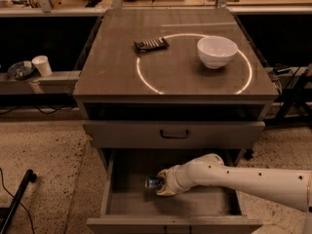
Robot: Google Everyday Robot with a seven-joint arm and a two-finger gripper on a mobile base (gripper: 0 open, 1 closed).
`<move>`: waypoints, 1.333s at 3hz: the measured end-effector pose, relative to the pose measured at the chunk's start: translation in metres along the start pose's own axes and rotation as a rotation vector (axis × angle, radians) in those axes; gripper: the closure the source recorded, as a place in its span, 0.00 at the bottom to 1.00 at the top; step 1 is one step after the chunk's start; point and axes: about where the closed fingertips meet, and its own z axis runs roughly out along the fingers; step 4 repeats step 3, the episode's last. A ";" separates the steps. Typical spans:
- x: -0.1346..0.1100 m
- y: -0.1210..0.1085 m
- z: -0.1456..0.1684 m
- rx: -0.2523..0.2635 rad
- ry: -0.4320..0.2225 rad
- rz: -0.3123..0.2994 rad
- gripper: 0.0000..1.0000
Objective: Place redbull can into middle drawer
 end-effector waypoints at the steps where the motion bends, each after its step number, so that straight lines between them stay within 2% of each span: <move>1: 0.000 0.000 0.000 0.000 0.000 0.000 0.04; 2: 0.000 0.000 0.000 0.000 0.000 0.000 0.00; 4: 0.000 0.000 0.000 0.000 0.000 0.000 0.00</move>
Offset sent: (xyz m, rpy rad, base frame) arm 0.0000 0.0000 0.0000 0.0000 0.0000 0.0000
